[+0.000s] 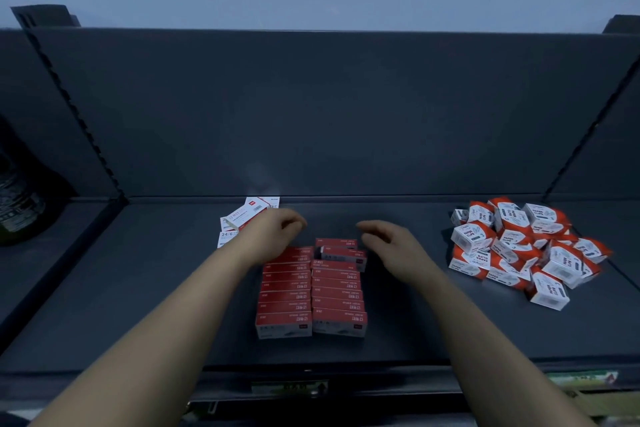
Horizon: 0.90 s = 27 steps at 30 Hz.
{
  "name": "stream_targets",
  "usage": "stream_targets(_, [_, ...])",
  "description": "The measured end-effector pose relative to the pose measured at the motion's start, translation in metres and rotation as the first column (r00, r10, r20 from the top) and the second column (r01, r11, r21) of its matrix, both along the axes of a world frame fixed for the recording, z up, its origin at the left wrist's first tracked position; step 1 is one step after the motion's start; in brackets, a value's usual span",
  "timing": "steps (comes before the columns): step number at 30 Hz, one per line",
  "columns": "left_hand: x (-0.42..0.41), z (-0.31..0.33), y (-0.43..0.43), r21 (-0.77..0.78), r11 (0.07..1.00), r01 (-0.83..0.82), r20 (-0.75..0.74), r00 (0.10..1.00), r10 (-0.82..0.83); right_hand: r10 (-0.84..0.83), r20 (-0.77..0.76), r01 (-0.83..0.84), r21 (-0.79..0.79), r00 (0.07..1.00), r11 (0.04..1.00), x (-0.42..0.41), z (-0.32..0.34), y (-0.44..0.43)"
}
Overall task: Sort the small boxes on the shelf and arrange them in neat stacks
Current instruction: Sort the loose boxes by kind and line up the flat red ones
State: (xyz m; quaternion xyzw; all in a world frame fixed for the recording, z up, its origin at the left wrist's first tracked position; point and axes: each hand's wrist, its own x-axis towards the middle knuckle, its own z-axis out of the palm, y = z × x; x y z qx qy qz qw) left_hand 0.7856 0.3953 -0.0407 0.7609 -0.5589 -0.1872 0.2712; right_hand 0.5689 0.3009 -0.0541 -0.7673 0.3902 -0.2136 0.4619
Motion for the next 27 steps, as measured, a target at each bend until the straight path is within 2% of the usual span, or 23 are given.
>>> stream_targets(3, [0.005, -0.014, 0.015, 0.018, 0.999, -0.033, -0.066, 0.997, 0.034, 0.042, 0.034, -0.045, 0.119, 0.999, 0.992, 0.018, -0.004, 0.013])
stream_targets(7, [0.001, -0.024, 0.022, 0.055, 0.998, -0.022, -0.154, 0.988, 0.03, 0.074, -0.016, -0.07, 0.161, 0.997, 0.984, 0.027, -0.007, 0.019])
stream_targets(15, [-0.012, -0.027, 0.022, 0.032, 0.999, -0.033, -0.126, 0.991, 0.036, 0.108, -0.053, -0.095, 0.208, 0.993, 0.973, 0.035, -0.01, 0.027])
stream_targets(21, [-0.016, -0.024, 0.023, 0.053, 0.998, -0.026, -0.123, 0.992, 0.032, 0.136, -0.097, -0.12, 0.159, 0.986, 0.98, 0.037, -0.008, 0.028])
stream_targets(27, [-0.012, -0.024, 0.03, -0.002, 0.997, -0.072, -0.19, 0.979, 0.071, 0.085, 0.004, -0.084, 0.23, 0.996, 0.97, 0.03, -0.007, 0.029])
